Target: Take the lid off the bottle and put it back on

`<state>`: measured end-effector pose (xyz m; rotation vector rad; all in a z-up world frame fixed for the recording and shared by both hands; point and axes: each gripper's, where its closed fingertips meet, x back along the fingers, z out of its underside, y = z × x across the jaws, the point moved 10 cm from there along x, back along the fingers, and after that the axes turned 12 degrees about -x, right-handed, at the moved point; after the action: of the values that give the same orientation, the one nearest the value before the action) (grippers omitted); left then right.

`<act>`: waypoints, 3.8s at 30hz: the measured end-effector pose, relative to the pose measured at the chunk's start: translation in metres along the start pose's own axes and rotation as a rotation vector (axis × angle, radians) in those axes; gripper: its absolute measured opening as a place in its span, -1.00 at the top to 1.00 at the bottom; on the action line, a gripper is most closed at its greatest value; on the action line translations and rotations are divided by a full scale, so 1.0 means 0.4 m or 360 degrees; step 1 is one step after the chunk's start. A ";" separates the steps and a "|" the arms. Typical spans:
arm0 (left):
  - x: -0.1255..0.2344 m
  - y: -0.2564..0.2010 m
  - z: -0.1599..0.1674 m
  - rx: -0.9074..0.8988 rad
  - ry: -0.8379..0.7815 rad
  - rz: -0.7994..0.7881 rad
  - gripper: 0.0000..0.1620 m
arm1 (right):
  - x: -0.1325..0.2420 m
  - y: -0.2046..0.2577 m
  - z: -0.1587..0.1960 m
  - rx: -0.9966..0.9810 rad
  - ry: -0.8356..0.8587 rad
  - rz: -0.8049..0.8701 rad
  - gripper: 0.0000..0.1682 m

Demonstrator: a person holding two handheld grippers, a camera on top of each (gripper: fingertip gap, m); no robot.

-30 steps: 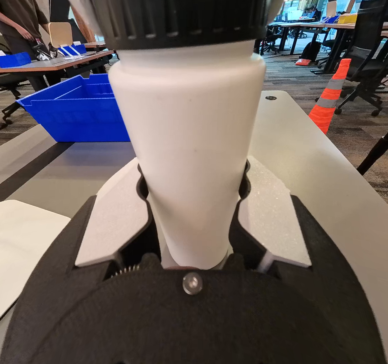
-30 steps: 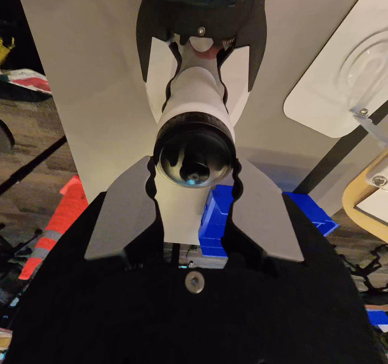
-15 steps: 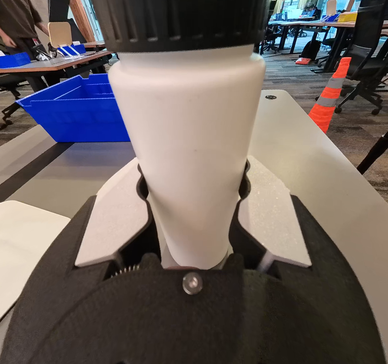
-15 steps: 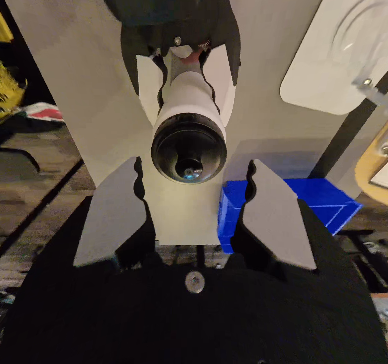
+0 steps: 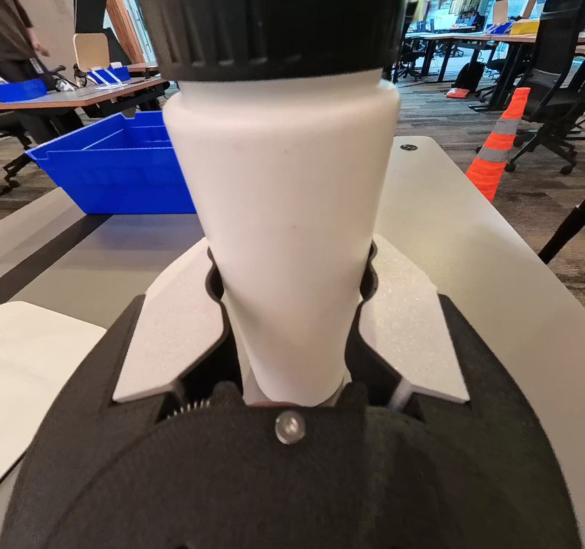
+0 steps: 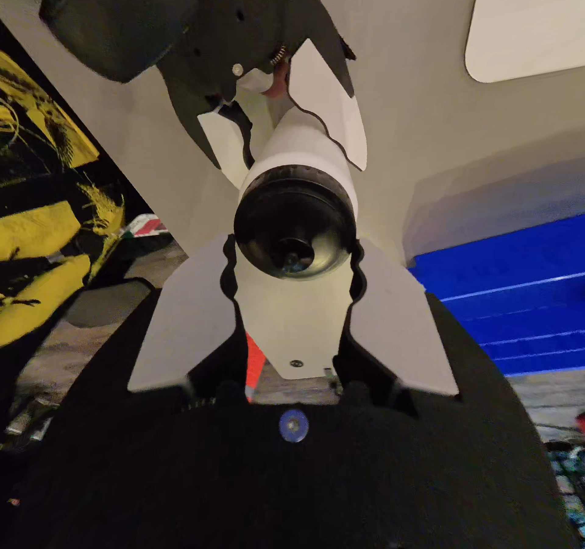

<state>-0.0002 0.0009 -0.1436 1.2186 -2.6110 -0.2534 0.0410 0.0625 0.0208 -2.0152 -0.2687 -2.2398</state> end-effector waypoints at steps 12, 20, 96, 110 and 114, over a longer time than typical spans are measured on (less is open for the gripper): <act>0.002 0.005 0.002 0.0025 -0.0004 -0.0004 -0.07 | -0.012 0.002 -0.019 0.0169 0.0079 0.0074 0.14; -0.001 0.000 0.000 0.0001 -0.0004 0.0009 -0.07 | -0.001 0.014 -0.012 0.0469 0.0018 0.0180 -0.12; -0.006 -0.006 -0.002 -0.0019 -0.0006 0.0005 -0.07 | -0.013 -0.005 0.001 -0.0020 0.0040 -0.0079 0.12; -0.006 -0.003 -0.001 -0.0006 -0.0009 0.0010 -0.07 | -0.004 -0.001 -0.005 -0.0050 0.0030 -0.0028 0.15; -0.007 -0.005 -0.002 -0.0010 -0.0005 0.0006 -0.07 | 0.005 0.012 -0.016 0.0330 -0.0013 0.0117 0.00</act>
<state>0.0032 0.0017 -0.1438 1.2115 -2.6128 -0.2630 0.0354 0.0567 0.0226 -1.8959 -0.4031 -2.0664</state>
